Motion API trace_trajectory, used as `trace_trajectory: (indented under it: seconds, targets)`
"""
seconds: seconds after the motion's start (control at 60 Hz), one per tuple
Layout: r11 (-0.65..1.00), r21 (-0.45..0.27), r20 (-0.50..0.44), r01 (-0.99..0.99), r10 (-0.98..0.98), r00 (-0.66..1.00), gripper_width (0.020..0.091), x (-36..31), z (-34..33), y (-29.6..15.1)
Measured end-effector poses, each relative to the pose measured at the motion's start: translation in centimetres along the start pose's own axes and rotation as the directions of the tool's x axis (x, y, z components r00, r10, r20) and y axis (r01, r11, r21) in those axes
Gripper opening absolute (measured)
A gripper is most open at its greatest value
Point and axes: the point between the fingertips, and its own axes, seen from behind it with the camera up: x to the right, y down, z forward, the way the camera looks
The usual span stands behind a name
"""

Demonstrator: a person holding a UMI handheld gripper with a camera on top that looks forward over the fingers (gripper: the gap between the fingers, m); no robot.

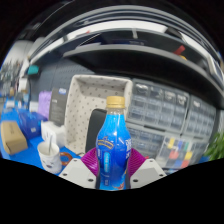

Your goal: Pour water

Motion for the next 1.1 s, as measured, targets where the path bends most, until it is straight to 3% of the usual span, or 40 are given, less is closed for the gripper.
trace_trajectory:
  seconds: [0.133, 0.333, 0.367, 0.383, 0.467, 0.683, 0.783, 0.85, 0.9, 1.1]
  targets:
    - [0.983, 0.008, 0.038, -0.185, 0.184, 0.982, 0.0338, -1.0, 0.1, 1.2]
    - [0.991, -0.021, 0.053, -0.135, 0.136, 0.989, 0.0337, -3.1, 1.0, 5.1]
    - [0.991, -0.027, 0.057, -0.134, 0.135, 0.989, 0.0398, -3.4, 1.1, 6.0]
    - [0.991, 0.008, 0.053, -0.134, 0.133, 0.99, 0.0352, -3.2, 1.1, 5.3]
    - [0.989, 0.007, 0.042, -0.147, 0.147, 0.988, 0.0355, -2.9, 0.9, 5.7]
    - [0.985, 0.01, 0.043, -0.171, 0.17, 0.984, 0.0505, -2.6, 0.5, 5.7]
    - [0.977, -0.061, 0.016, -0.205, 0.206, 0.978, 0.0726, -2.3, -0.1, 7.0]
    - [0.967, -0.074, 0.009, -0.242, 0.243, 0.97, 0.079, -2.3, -1.0, 7.0]
    - [0.964, -0.081, 0.007, -0.254, 0.255, 0.967, 0.0819, -2.4, -2.1, 6.9]
    - [0.966, -0.083, -0.044, -0.245, 0.242, 0.969, 0.0828, -1.9, -7.8, 6.7]
